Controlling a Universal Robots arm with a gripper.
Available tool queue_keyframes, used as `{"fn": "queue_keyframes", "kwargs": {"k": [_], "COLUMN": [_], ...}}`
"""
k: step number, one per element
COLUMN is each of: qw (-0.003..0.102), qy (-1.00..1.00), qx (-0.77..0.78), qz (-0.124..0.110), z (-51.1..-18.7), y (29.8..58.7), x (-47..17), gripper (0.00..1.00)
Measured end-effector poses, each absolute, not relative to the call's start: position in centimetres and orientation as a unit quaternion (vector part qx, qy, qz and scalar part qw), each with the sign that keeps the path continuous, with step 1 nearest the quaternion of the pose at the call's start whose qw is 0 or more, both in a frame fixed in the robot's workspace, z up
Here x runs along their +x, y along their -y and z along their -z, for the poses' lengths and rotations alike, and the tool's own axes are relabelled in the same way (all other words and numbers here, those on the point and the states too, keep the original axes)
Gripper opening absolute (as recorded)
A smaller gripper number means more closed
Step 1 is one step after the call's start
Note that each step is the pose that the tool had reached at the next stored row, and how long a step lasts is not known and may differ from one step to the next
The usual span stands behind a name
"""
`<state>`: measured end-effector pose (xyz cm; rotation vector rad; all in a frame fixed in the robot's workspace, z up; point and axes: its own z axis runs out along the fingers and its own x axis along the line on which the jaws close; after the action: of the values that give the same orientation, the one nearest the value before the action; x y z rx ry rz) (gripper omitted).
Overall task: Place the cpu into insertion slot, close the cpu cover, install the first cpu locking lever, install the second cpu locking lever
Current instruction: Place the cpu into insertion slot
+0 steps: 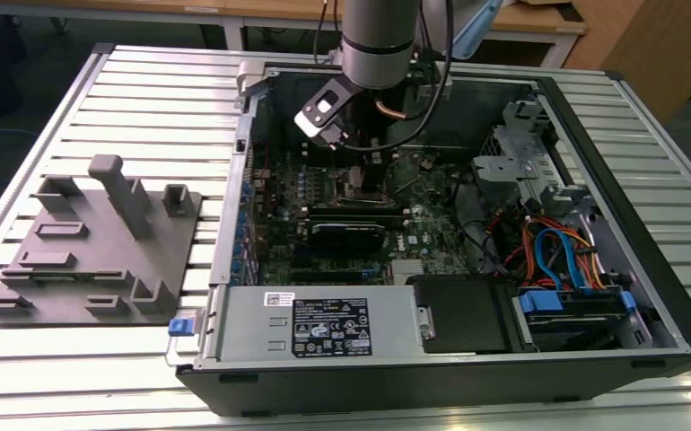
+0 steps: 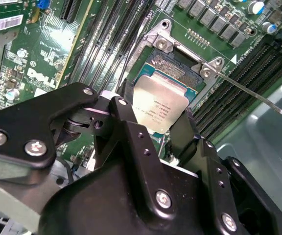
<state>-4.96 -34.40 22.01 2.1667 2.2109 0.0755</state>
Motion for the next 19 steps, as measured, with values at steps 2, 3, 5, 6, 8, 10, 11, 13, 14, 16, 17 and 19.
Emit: {"fn": "queue_keyframes", "kwargs": {"k": [2, 3, 5, 6, 8, 10, 11, 13, 14, 16, 17, 19], "qw": [0.023, 0.023, 0.023, 0.023, 0.023, 0.022, 0.022, 0.022, 0.022, 0.022, 0.022, 0.022], "qy": [-0.714, -0.714, -0.714, -0.714, -0.714, -0.714, -0.714, -0.714, -0.714, -0.714, -0.714, -0.714], "qx": [0.700, 0.700, 0.700, 0.700, 0.700, 0.700, 0.700, 0.700, 0.700, 0.700, 0.700, 0.700], "qz": [-0.024, -0.024, -0.024, -0.024, -0.024, -0.025, -0.025, -0.025, -0.025, -0.025, -0.025, -0.025], "z": [-21.6, -21.5, -21.1, -20.9, -20.6, -20.4, -20.4, -20.2, -20.2, -20.2, -20.2, -20.2], "y": [34.4, 34.4, 34.4, 34.4, 34.4, 34.4, 34.4, 34.4, 34.3, 34.3, 34.3, 34.1], "x": [-5.0, -5.0, -5.0, -5.0, -5.0, -5.0, -5.0, -5.0, -5.0, -5.0, -5.0, -5.0], "gripper": [0.54, 0.54, 0.54, 0.54, 0.54, 0.54, 0.54, 0.54, 0.54, 0.54, 0.54, 0.54]}}
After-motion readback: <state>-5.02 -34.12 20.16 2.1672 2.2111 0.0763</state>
